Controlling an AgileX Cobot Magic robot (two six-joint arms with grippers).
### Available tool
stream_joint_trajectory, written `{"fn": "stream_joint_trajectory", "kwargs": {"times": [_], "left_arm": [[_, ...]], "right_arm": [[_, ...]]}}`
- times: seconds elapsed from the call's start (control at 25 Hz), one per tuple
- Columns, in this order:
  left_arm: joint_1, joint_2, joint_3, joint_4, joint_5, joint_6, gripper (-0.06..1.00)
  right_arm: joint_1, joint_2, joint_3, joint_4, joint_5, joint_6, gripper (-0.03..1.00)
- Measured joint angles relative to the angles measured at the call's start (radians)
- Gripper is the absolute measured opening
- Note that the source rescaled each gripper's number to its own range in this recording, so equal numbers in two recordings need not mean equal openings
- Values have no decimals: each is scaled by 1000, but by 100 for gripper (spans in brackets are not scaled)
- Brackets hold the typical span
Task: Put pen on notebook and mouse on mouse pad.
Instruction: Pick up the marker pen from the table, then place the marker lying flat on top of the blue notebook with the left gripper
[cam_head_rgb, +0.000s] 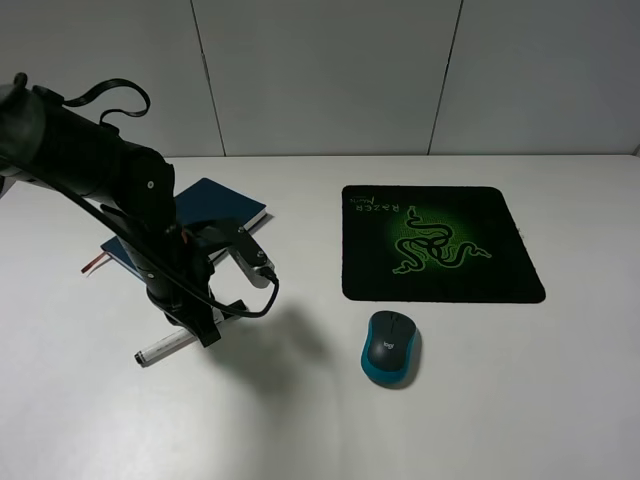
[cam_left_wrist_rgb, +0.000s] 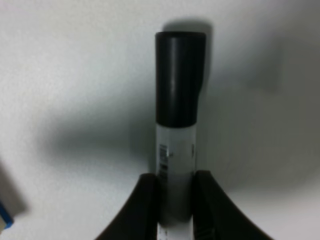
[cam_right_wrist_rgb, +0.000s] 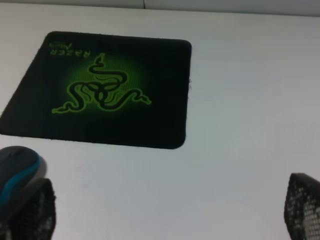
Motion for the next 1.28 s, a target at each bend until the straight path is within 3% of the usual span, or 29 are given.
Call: {"fn": "stream_joint_trajectory", "kwargs": {"times": [0.16,0.92,1.28], "left_arm": [[0,0,-42,0,56,0,0],[7,1,-408,12,506,-7,0],[89,1,-559,57,596,-74,0]], "right_arm": [[0,0,0,0,0,0,100],[0,0,0,0,0,0,100],[0,0,0,0,0,0,100]]}}
